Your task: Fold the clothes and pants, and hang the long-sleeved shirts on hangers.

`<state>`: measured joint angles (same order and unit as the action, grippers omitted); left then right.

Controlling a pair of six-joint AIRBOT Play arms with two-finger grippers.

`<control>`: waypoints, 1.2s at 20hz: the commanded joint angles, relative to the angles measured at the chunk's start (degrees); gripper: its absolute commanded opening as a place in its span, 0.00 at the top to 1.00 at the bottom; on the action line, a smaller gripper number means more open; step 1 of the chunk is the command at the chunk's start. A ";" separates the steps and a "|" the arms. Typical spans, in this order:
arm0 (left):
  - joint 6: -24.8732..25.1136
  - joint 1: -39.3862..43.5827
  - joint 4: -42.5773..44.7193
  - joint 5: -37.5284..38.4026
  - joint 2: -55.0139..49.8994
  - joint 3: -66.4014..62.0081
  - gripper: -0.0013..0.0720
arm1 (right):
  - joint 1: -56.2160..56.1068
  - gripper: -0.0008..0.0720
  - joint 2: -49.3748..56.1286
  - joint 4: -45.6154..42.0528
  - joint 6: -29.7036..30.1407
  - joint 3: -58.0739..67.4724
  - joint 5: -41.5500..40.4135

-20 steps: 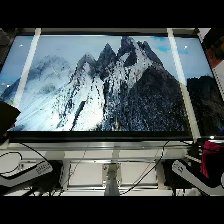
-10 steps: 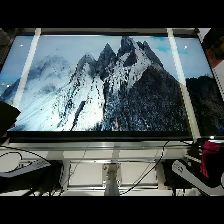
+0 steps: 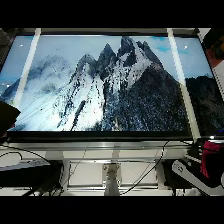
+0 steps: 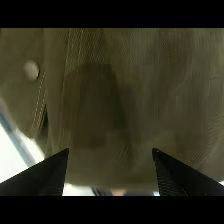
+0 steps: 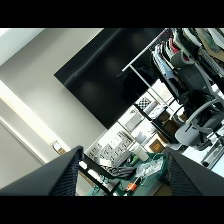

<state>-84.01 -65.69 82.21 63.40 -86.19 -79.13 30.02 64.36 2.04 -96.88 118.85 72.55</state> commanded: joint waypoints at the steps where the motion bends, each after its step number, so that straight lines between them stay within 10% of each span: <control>1: 0.96 -0.04 -0.79 -4.83 -2.54 0.02 0.21 | -0.04 0.19 -0.02 0.00 0.00 0.02 0.00; 6: 4.20 -0.04 -12.81 -8.79 -4.96 0.00 0.24 | -0.07 0.19 -0.02 0.00 0.00 0.00 0.00; 11: 5.01 0.72 -15.43 -6.99 -6.27 0.00 0.96 | -0.07 0.19 -0.02 0.00 0.00 0.00 0.00; 19: 5.03 0.76 -19.91 -3.69 2.01 -0.04 0.96 | -0.07 0.19 -0.02 0.00 0.00 0.02 0.00; 24: 16.33 1.01 -50.07 -5.97 13.31 -0.07 0.96 | -0.07 0.19 -0.02 0.00 0.00 0.02 0.00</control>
<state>-74.89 -64.88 50.94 58.41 -78.46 -79.11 30.02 64.36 2.04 -96.88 118.85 72.53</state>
